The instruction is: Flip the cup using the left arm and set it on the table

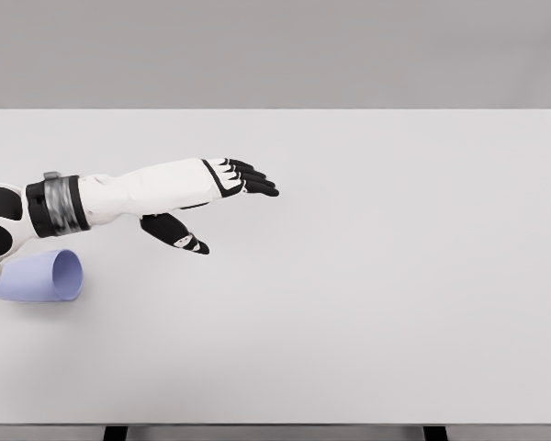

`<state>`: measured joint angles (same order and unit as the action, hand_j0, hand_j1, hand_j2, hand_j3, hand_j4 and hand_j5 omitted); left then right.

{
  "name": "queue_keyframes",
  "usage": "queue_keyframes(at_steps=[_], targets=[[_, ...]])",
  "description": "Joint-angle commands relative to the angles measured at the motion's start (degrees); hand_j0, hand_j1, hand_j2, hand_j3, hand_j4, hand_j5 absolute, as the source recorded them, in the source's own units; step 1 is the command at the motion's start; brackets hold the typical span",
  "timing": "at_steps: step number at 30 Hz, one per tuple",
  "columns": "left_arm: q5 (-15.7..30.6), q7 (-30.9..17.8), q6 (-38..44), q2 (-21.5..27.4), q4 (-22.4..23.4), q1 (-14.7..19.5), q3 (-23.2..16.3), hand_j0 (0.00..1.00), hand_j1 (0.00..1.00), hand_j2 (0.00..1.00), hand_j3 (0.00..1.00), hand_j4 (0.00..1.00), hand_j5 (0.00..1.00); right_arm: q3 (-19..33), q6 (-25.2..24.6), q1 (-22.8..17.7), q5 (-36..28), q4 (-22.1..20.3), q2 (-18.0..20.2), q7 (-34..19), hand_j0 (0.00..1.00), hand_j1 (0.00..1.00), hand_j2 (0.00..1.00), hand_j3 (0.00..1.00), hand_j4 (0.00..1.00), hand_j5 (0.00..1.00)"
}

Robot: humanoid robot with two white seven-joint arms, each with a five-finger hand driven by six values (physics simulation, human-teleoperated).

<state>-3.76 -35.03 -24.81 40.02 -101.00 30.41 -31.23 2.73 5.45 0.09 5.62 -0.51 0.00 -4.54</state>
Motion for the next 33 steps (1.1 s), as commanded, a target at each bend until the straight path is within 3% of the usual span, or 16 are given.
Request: queue_keyframes(at_steps=[1, 5, 8, 11, 12, 13, 15, 17, 20, 22, 25, 26, 27, 28, 30, 33], targets=[[0.42, 0.03, 0.2, 0.06, 0.01, 0.0, 0.02, 1.0, 1.0, 1.0, 1.0, 1.0, 1.0, -0.09, 0.0, 0.0, -0.09, 0.07, 0.0, -0.03, 1.0, 1.0, 1.0, 1.0, 1.0, 1.0], [0.42, 0.03, 0.2, 0.68, 0.1, 0.0, 0.11, 1.0, 1.0, 1.0, 1.0, 1.0, 1.0, -0.09, -0.09, -0.62, -0.09, 0.42, 0.0, 0.06, 1.0, 1.0, 1.0, 1.0, 1.0, 1.0], [1.12, 0.03, 0.11, 4.63, 0.27, 0.09, 2.04, 1.0, 1.0, 1.0, 1.0, 1.0, 1.0, 0.09, -0.09, -0.7, -0.09, 0.42, 0.0, 0.06, 1.0, 1.0, 1.0, 1.0, 1.0, 1.0], [8.15, 0.03, 0.9, 9.11, 4.14, -1.32, 10.65, 1.0, 1.0, 1.0, 1.0, 1.0, 1.0, 0.09, -0.09, -0.7, 0.0, 0.42, 0.0, 0.06, 1.0, 1.0, 1.0, 1.0, 1.0, 1.0], [11.22, 0.03, 1.96, 11.04, 6.5, -0.97, 10.66, 1.0, 1.0, 1.0, 1.0, 1.0, 1.0, 0.09, -0.09, -0.7, -0.09, 0.42, 0.0, 0.06, 1.0, 1.0, 1.0, 1.0, 1.0, 1.0], [15.35, 0.03, 3.71, 15.77, 8.27, -0.97, 9.26, 1.0, 1.0, 1.0, 1.0, 1.0, 1.0, 0.0, -0.09, -0.7, -0.09, 0.42, 0.0, 0.06, 1.0, 1.0, 1.0, 1.0, 1.0, 1.0], [16.16, 16.99, 4.16, 26.51, 7.39, -0.97, 1.44, 1.0, 1.0, 1.0, 1.0, 1.0, 1.0, 0.09, -0.09, -0.7, -0.09, 0.42, 0.0, 0.06, 1.0, 1.0, 1.0, 1.0, 1.0, 1.0], [15.89, 16.48, 0.03, 36.7, 3.97, -1.84, -1.55, 1.0, 1.0, 1.0, 1.0, 1.0, 1.0, 0.09, -0.09, -0.7, -0.09, 0.42, 0.0, 0.06, 1.0, 1.0, 1.0, 1.0, 1.0, 1.0], [16.16, 16.57, -6.56, 44.7, 4.05, -6.5, -2.08, 1.0, 1.0, 1.0, 1.0, 1.0, 1.0, 0.09, -0.09, -0.7, -0.09, 0.42, 0.0, 0.06, 1.0, 1.0, 1.0, 1.0, 1.0, 1.0], [15.37, 16.66, -10.19, 42.96, 4.14, -12.3, -1.47, 1.0, 1.0, 1.0, 1.0, 1.0, 1.0, 0.09, -0.09, -0.62, -0.09, 0.42, 0.0, 0.06, 1.0, 1.0, 1.0, 1.0, 1.0, 1.0], [17.03, 16.92, -10.19, 42.42, 4.41, -15.99, -1.73, 1.0, 1.0, 1.0, 1.0, 1.0, 1.0, 0.09, -0.09, -0.7, -0.09, 0.42, 0.0, 0.06, 1.0, 1.0, 1.0, 1.0, 1.0, 1.0], [21.5, 17.19, -10.19, 42.86, 4.41, -17.14, -1.65, 1.0, 1.0, 1.0, 1.0, 1.0, 1.0, 0.09, -0.09, -0.62, -0.09, 0.42, 0.0, 0.06, 1.0, 1.0, 1.0, 1.0, 1.0, 1.0], [32.91, 17.62, -10.19, 43.22, 4.23, -17.93, -1.65, 1.0, 1.0, 1.0, 1.0, 1.0, 1.0, 0.09, -0.09, -0.7, -0.09, 0.42, 0.0, 0.06, 1.0, 1.0, 1.0, 1.0, 1.0, 1.0], [38.1, 18.15, -7.21, 43.22, 3.88, -18.19, -1.65, 1.0, 1.0, 1.0, 1.0, 1.0, 1.0, 0.09, -0.09, -0.7, 0.0, 0.42, 0.0, 0.06, 1.0, 1.0, 1.0, 1.0, 1.0, 1.0], [38.3, 22.72, -3.31, 41.72, 3.97, -20.47, -1.73, 1.0, 1.0, 1.0, 1.0, 1.0, 1.0, 0.09, -0.09, -0.7, -0.09, 0.42, 0.0, 0.06, 1.0, 1.0, 1.0, 1.0, 1.0, 1.0], [35.67, 23.42, -3.84, 41.72, 3.79, -22.59, -1.65, 1.0, 1.0, 1.0, 1.0, 1.0, 1.0, 0.09, -0.09, -0.7, -0.09, 0.42, 0.0, 0.06, 1.0, 1.0, 1.0, 1.0, 1.0, 1.0]])
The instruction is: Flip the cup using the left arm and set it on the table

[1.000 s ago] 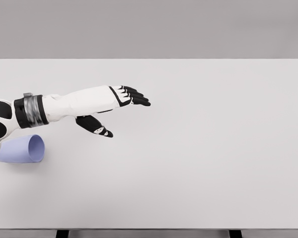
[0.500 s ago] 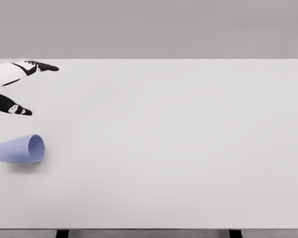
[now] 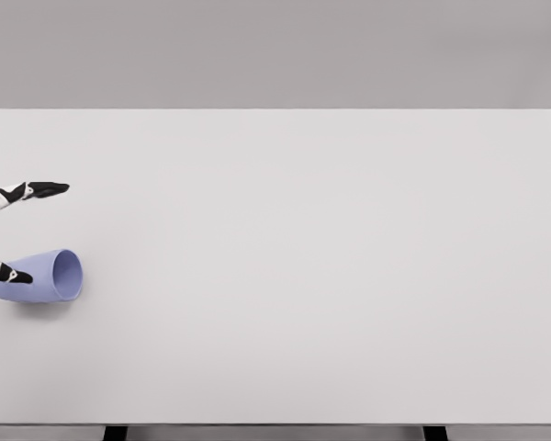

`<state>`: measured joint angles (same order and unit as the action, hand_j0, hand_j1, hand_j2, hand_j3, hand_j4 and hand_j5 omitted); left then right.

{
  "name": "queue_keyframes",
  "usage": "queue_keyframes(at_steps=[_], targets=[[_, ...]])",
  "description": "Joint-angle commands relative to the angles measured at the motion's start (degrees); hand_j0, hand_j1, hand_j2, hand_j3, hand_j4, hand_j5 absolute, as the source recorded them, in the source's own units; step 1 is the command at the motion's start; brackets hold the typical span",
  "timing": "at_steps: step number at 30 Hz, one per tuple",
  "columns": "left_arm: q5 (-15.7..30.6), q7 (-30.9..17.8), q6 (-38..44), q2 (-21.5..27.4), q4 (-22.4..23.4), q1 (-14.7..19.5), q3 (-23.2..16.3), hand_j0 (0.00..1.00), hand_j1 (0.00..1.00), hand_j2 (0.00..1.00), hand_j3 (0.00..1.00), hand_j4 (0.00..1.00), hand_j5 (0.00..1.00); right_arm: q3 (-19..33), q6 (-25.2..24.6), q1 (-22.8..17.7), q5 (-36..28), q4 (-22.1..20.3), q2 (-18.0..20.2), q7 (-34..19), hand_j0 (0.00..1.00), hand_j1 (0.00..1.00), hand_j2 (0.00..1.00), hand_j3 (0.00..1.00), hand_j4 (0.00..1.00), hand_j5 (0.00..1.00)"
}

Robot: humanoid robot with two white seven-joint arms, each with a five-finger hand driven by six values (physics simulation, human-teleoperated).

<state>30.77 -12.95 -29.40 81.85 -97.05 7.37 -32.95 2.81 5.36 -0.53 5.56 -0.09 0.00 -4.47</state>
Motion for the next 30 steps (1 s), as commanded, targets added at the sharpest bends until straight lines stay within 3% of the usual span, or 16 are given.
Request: queue_keyframes(at_steps=[1, 3, 6, 10, 17, 23, 30], targets=[[-0.53, 1.43, 0.23, -0.12, -0.33, 0.01, 0.08, 1.0, 1.0, 1.0, 1.0, 1.0, 1.0, 0.0, 0.0, 0.0, -0.03, 0.0, 0.0, -0.01, 1.0, 1.0, 1.0, 1.0, 1.0, 1.0], [-4.49, 1.96, -3.11, 0.67, -0.6, -1.92, 0.17, 1.0, 1.0, 1.0, 1.0, 1.0, 1.0, 0.0, 0.0, -0.09, -0.03, 0.0, 0.0, -0.01, 1.0, 1.0, 1.0, 1.0, 1.0, 1.0], [-9.85, 2.05, -2.5, 0.15, -0.51, -2.1, 0.17, 1.0, 1.0, 1.0, 1.0, 1.0, 1.0, 0.0, 0.0, -0.09, -0.03, 0.0, 0.0, -0.01, 1.0, 1.0, 1.0, 1.0, 1.0, 1.0], [-10.2, 5.39, 0.75, -1.17, 0.02, -2.53, 0.08, 1.0, 1.0, 1.0, 1.0, 1.0, 1.0, 0.0, 0.0, -0.09, -0.03, 0.0, 0.0, -0.01, 1.0, 1.0, 1.0, 1.0, 1.0, 1.0], [-10.03, 7.06, 1.19, -3.89, 0.46, -4.38, -0.01, 1.0, 1.0, 1.0, 1.0, 1.0, 1.0, 0.0, 0.0, -0.09, -0.03, 0.0, 0.0, -0.01, 1.0, 1.0, 1.0, 1.0, 1.0, 1.0], [-10.29, 7.23, 6.81, -4.86, 0.72, -5.08, 0.08, 1.0, 1.0, 1.0, 1.0, 1.0, 1.0, 0.0, 0.0, -0.09, -0.03, 0.0, 0.0, -0.01, 1.0, 1.0, 1.0, 1.0, 1.0, 1.0], [-12.84, 7.23, 6.99, -6.09, 0.98, -6.23, -0.01, 1.0, 1.0, 1.0, 1.0, 1.0, 1.0, 0.0, 0.0, 0.0, -0.03, 0.0, 0.0, -0.01, 1.0, 1.0, 1.0, 1.0, 1.0, 1.0]])
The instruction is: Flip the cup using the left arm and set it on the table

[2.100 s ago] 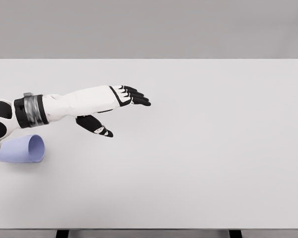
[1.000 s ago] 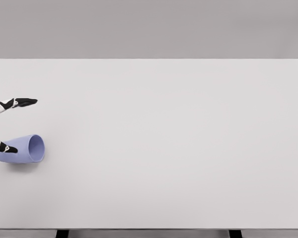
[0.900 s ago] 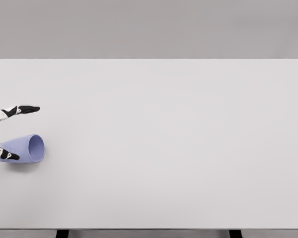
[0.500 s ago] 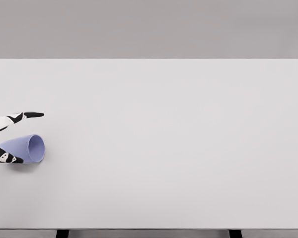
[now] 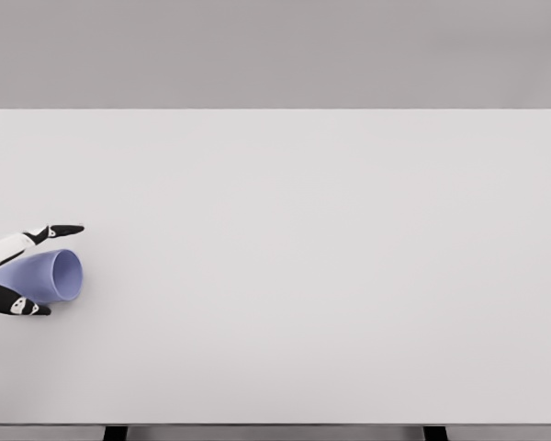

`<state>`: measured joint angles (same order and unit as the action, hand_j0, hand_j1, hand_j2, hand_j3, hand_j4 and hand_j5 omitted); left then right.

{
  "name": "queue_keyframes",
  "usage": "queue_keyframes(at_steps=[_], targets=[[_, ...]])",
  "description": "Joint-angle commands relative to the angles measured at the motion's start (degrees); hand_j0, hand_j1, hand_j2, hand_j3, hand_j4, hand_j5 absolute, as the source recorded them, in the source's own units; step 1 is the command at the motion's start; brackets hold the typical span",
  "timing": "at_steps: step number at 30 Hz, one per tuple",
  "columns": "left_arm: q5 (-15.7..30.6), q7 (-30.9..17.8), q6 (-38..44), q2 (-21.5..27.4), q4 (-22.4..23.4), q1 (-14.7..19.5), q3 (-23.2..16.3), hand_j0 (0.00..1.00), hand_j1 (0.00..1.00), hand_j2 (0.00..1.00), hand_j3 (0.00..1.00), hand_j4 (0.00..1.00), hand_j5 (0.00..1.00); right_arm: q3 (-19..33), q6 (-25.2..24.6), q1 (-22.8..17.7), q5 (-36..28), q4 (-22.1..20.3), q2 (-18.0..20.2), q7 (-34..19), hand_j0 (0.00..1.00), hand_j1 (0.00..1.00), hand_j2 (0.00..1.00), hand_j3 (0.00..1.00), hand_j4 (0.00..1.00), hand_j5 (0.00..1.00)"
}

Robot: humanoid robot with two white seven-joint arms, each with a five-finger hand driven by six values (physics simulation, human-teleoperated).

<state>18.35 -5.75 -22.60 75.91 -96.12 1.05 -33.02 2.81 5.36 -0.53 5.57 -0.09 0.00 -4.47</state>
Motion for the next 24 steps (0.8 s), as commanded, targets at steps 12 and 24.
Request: queue_keyframes(at_steps=[12, 24], targets=[[-2.45, 0.12, 0.36, -2.97, 1.46, 0.0, 0.15, 1.0, 1.0, 1.0, 1.0, 1.0, 1.0, 0.0, 0.0, -0.09, -0.03, 0.0, 0.0, -0.01, 1.0, 1.0, 1.0, 1.0, 1.0, 1.0], [-3.33, 0.21, 0.36, -3.76, 1.9, -0.35, 0.33, 1.0, 1.0, 1.0, 1.0, 1.0, 1.0, 0.0, 0.0, 0.0, -0.03, 0.0, 0.0, -0.01, 1.0, 1.0, 1.0, 1.0, 1.0, 1.0]])
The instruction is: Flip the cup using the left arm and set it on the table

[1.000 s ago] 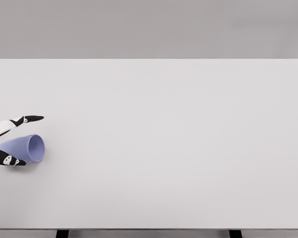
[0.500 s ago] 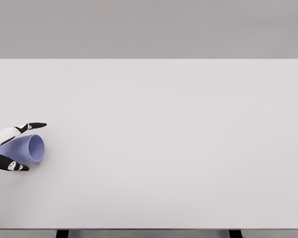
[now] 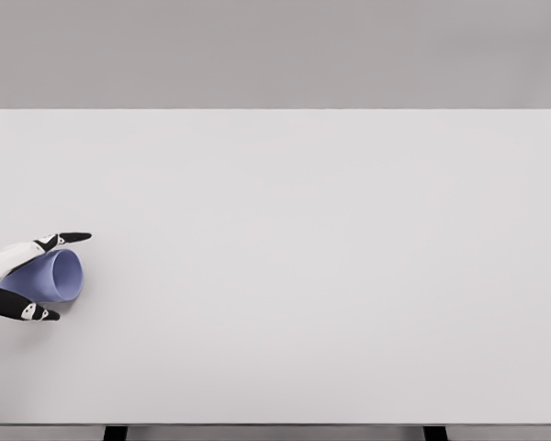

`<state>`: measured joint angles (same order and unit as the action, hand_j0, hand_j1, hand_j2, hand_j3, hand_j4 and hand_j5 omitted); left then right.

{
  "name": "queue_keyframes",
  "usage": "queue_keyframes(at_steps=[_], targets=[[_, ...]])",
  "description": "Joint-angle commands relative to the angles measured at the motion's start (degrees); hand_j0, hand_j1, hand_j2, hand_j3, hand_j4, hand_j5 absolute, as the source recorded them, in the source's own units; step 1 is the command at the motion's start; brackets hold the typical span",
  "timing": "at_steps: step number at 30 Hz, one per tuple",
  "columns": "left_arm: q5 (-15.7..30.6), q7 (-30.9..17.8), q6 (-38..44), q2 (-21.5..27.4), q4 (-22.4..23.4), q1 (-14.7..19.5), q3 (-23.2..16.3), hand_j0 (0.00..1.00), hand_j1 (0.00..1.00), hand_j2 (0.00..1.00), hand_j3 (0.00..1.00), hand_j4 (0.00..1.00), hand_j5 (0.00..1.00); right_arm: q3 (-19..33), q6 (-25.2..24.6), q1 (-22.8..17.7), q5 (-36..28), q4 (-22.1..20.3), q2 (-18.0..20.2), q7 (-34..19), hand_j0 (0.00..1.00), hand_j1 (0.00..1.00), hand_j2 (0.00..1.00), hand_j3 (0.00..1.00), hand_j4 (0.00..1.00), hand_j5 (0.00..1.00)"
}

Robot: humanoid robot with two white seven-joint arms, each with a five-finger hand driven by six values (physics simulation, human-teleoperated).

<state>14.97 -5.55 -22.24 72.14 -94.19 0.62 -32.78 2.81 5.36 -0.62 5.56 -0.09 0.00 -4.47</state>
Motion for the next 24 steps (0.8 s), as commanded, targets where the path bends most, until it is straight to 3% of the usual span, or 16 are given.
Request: queue_keyframes(at_steps=[1, 6, 9, 11, 15, 18, 24], targets=[[0.06, 0.02, 0.01, -0.07, -0.03, 0.0, 0.08, 1.0, 1.0, 1.0, 1.0, 1.0, 1.0, 0.0, 0.0, 0.0, -0.02, 0.0, 0.0, -0.01, 1.0, 1.0, 1.0, 1.0, 1.0, 1.0], [-0.65, 0.02, 0.01, -0.25, -0.03, -0.18, 0.08, 0.96, 0.96, 0.96, 0.96, 0.96, 0.96, 0.0, 0.0, 0.09, -0.02, 0.0, 0.0, -0.01, 1.0, 1.0, 1.0, 1.0, 1.0, 1.0], [-0.65, -0.07, 0.01, -0.33, -0.03, -0.26, 0.08, 0.85, 0.85, 0.85, 0.85, 0.85, 0.85, 0.0, 0.0, 0.09, -0.02, 0.0, 0.0, -0.01, 1.0, 1.0, 1.0, 1.0, 1.0, 1.0], [-0.56, 0.02, 0.01, -0.69, -0.03, -0.26, 0.08, 0.72, 0.72, 0.72, 0.72, 0.72, 0.72, 0.0, 0.0, 0.0, -0.02, 0.0, 0.0, -0.01, 1.0, 1.0, 1.0, 1.0, 1.0, 1.0], [-0.56, -0.07, 0.01, -0.86, -0.03, -0.26, -0.01, 0.66, 0.66, 0.66, 0.66, 0.66, 0.66, 0.0, 0.0, 0.0, -0.02, 0.0, 0.0, -0.01, 1.0, 1.0, 1.0, 1.0, 1.0, 1.0], [-0.56, -0.07, -0.08, -0.95, -0.03, -0.26, -0.01, 0.55, 0.55, 0.55, 0.55, 0.55, 0.55, 0.0, 0.0, 0.0, -0.02, 0.0, 0.0, -0.01, 1.0, 1.0, 1.0, 1.0, 1.0, 1.0], [2.25, -0.51, -0.96, -1.04, -0.03, -0.18, 0.43, 0.55, 0.55, 0.55, 0.55, 0.55, 0.55, 0.0, 0.0, 0.0, -0.02, 0.0, 0.0, -0.01, 1.0, 1.0, 1.0, 1.0, 1.0, 1.0]])
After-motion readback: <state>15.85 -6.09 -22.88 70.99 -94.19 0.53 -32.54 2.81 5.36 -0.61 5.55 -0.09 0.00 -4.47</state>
